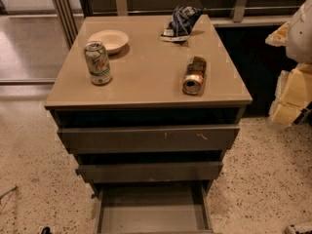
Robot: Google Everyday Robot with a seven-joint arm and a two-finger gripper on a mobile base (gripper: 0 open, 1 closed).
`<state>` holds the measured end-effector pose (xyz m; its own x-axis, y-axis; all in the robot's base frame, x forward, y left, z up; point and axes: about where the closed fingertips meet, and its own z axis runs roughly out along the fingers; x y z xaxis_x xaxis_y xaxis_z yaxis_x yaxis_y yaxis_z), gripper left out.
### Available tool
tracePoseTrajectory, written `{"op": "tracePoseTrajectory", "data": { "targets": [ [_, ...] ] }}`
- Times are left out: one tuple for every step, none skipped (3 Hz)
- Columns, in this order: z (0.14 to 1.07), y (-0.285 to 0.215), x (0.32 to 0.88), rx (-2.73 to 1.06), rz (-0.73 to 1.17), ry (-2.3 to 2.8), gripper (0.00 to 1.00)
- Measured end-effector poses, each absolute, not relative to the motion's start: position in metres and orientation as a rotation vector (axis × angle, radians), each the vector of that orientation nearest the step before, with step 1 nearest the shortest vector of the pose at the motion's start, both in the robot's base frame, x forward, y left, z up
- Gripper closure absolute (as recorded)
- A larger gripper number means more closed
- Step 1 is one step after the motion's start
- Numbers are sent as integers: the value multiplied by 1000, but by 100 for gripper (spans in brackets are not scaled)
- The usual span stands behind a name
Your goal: Place orange can into bottom drawer
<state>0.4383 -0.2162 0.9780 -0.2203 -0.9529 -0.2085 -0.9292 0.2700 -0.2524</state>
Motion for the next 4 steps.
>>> {"op": "tracePoseTrajectory", "data": {
  "targets": [
    [979,-216,440,-1713,-109,2223,0],
    [979,-216,461,-1668,-111,2209,0],
    [973,-214,505,-1615,-104,2171,0],
    [965,-214,558,-1569,-62,2126,0]
  ]
}}
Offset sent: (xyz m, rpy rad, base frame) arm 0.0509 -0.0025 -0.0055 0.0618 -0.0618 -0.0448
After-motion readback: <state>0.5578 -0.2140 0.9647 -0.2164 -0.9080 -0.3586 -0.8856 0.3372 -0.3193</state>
